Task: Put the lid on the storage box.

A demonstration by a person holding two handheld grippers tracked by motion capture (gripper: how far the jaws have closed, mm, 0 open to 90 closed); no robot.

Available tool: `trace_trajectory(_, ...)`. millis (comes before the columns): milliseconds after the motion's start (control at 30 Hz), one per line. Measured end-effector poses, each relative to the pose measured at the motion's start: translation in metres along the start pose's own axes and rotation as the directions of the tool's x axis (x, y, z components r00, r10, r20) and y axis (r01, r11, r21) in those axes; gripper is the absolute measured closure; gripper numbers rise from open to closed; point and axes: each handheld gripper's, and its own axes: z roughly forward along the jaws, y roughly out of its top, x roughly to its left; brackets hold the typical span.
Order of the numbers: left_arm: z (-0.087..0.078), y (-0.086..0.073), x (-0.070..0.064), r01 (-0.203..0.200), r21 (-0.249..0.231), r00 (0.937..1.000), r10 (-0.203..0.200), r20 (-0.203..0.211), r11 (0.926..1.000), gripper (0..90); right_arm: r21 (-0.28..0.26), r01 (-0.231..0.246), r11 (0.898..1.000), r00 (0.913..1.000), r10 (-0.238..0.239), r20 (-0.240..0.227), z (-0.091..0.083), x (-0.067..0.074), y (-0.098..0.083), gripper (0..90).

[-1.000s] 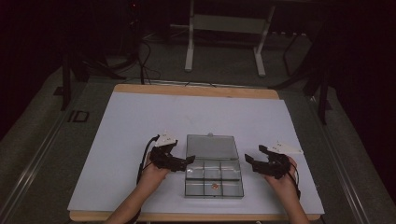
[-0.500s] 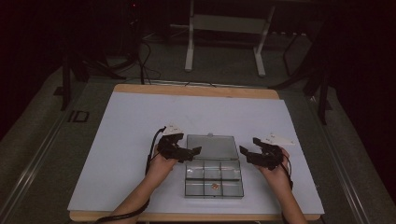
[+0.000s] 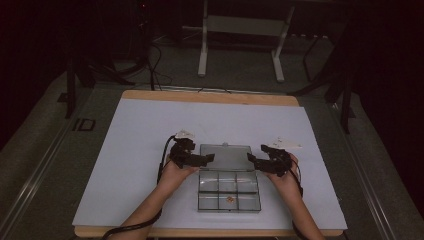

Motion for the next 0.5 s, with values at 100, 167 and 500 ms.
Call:
trace_trajectory(100, 0.002, -0.002, 0.003, 0.053, 0.017, 0.9985, -0.053, 0.008, 0.9984, 5.4, 0.006, -0.002, 1.0, 0.9999, 0.003, -0.016, 0.004, 0.002, 0.0, 30.3)
trace_trajectory(167, 0.003, -0.002, 0.004, 0.063, 0.024, 0.9979, -0.063, 0.017, 0.9977, 5.6, 0.009, -0.008, 1.0, 0.9998, 0.008, -0.019, 0.005, 0.002, -0.001, 30.3)
trace_trajectory(500, 0.008, -0.013, 0.002, 0.114, 0.065, 0.9898, -0.119, 0.077, 0.9913, 15.3, 0.021, -0.024, 1.0, 0.9991, 0.024, -0.036, 0.004, 0.003, -0.004, 30.0)
